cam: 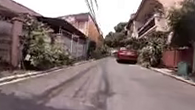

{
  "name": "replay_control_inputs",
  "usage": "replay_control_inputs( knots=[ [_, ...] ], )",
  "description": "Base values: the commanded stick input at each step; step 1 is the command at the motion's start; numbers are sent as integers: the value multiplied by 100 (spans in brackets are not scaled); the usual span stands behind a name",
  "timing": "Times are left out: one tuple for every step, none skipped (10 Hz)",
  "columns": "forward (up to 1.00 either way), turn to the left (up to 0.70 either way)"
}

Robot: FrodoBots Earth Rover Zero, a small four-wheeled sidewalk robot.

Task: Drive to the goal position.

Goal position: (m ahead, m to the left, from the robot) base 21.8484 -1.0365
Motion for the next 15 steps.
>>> replay_control_inputs(
  knots=[
    [100,0],
    [100,0],
    [100,0],
    [100,0],
    [100,0],
    [100,0],
    [100,0],
    [100,0],
    [100,0],
    [100,0],
    [100,0],
    [100,0],
    [100,0],
    [100,0],
    [100,0]
  ],
)
